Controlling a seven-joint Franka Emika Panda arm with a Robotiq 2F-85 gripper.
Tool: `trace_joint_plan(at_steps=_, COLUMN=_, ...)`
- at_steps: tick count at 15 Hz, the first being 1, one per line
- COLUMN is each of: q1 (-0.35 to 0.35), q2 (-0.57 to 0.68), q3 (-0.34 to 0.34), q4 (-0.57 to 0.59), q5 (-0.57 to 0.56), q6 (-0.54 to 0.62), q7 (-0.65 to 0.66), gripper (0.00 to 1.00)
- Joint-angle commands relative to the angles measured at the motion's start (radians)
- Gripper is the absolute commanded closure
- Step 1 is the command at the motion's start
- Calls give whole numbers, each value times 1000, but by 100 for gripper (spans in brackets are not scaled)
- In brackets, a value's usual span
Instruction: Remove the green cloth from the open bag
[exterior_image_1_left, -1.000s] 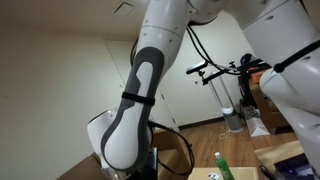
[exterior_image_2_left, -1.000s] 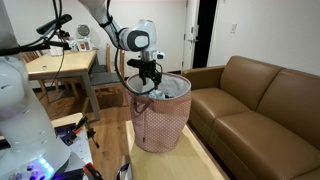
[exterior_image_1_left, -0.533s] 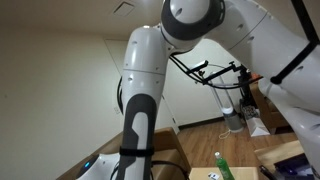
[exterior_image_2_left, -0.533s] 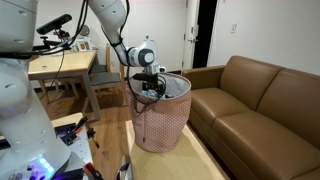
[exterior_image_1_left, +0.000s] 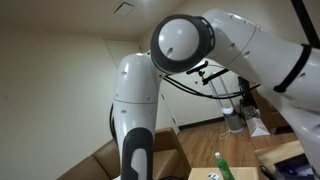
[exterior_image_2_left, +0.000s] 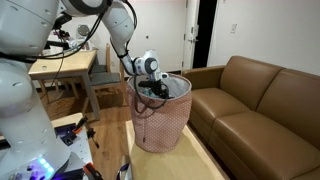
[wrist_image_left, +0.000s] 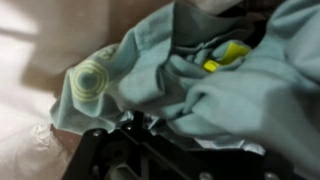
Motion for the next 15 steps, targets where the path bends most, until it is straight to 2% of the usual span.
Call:
trace_joint_plan(at_steps=1, q1=-16, q2=68, q3=14, q4=49, q5=6, q6=53, q7=-27, gripper=25)
trace_joint_plan(at_steps=2, q1=-19, q2=69, q3=17, q4=47, q5=12, q6=62, q7=-28, gripper=27)
trace_joint_plan(at_steps=7, q1=-49, q2=37, q3=49, q4=21, q5=59, q6=84, q7=-54, gripper=60)
trace_joint_plan(at_steps=12, q1=-93, q2=-75, q3=95, q4=-49, q5=111, q6=93, q7=-101, gripper=91)
trace_joint_plan(at_steps=15, q1=-121, q2=-167, q3=121, q4=-105, q5=144, q6=84, q7=-146, gripper=96)
